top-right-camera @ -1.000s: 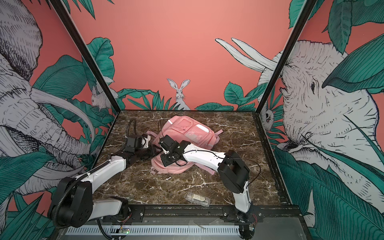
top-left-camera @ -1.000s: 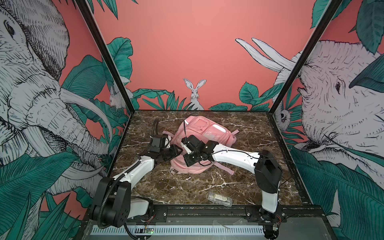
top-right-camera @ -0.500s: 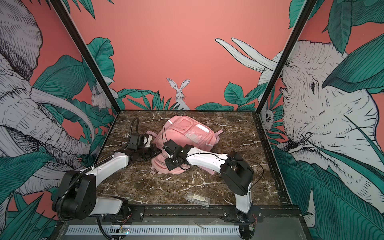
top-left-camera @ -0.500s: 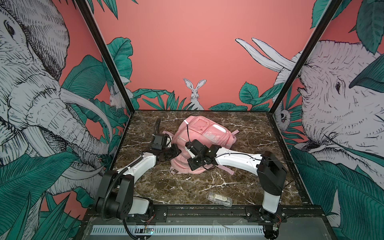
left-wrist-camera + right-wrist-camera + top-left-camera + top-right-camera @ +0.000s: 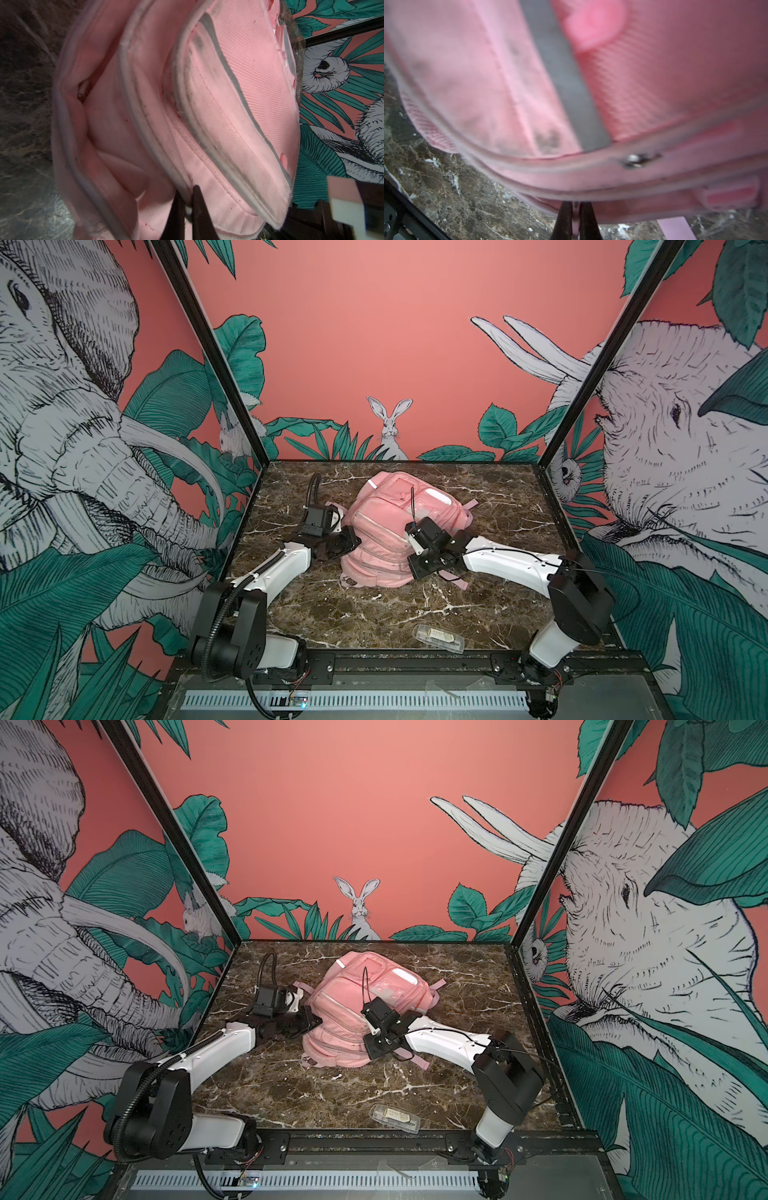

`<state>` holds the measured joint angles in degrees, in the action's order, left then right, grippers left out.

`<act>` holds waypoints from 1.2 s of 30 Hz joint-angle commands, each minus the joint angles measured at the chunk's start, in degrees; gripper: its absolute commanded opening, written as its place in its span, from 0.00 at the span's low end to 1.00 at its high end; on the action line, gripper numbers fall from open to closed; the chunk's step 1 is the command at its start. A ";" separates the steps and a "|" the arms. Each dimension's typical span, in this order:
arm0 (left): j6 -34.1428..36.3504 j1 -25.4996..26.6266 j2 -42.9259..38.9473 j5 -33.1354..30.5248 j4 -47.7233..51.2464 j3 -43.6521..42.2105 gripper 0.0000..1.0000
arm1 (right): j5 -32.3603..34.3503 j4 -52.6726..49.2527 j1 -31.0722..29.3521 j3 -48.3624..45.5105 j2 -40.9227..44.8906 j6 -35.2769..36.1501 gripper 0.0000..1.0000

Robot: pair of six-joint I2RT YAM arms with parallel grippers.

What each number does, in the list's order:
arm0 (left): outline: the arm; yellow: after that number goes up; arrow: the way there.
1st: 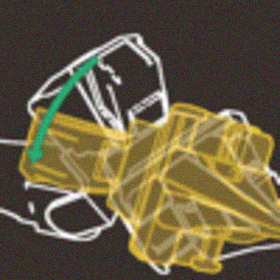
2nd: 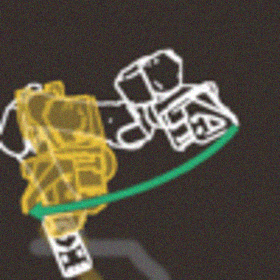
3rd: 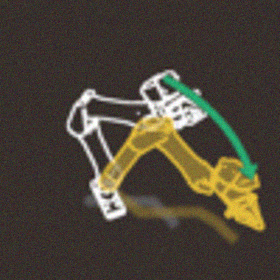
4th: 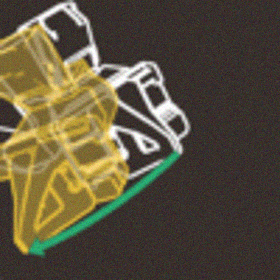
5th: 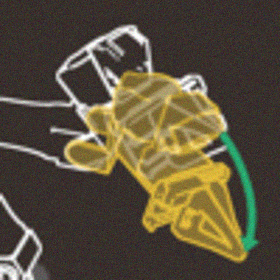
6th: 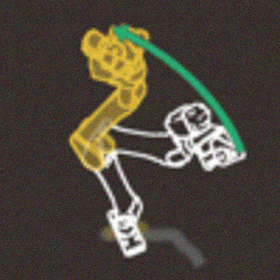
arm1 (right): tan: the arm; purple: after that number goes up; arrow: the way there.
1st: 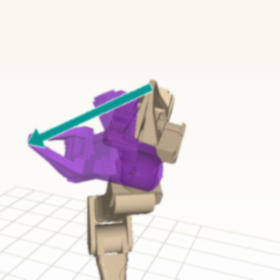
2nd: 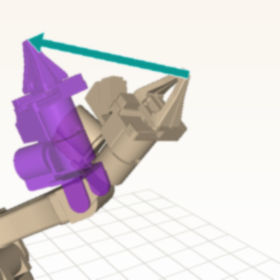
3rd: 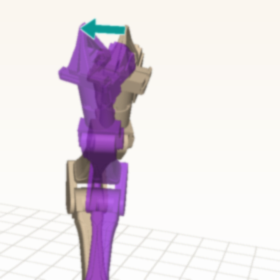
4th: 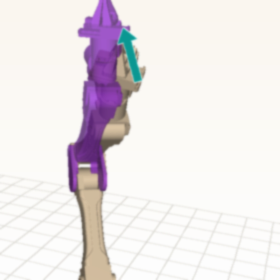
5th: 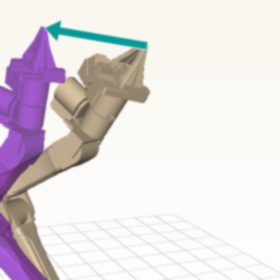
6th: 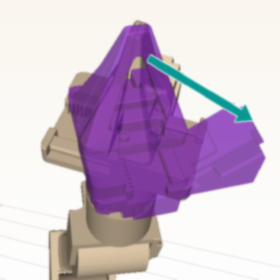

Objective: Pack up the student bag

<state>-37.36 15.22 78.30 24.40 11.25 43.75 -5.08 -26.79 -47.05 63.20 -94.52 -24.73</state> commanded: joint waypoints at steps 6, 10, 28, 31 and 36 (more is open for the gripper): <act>2.93 -1.27 -3.57 -3.40 2.99 0.51 0.00 | 4.24 -3.17 7.80 1.46 1.24 3.46 0.01; 3.04 -1.44 -3.58 -3.07 3.08 0.36 0.00 | 4.05 -3.07 10.55 2.13 0.64 4.14 0.01; 2.34 -1.42 -3.67 -1.65 2.01 -0.76 0.00 | 1.84 -2.09 18.76 7.43 -6.14 4.83 0.02; 1.82 -1.46 -3.76 -0.93 1.48 -1.19 0.00 | 0.88 -1.87 19.10 8.08 -6.85 4.62 0.05; 1.67 -1.31 -4.11 -0.69 1.21 -1.74 0.00 | -1.27 -2.10 19.00 8.90 -7.31 4.12 0.24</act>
<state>-36.47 14.61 76.79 24.38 11.88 42.92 -7.73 -29.23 -29.15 70.61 -101.25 -20.32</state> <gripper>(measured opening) 0.073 0.218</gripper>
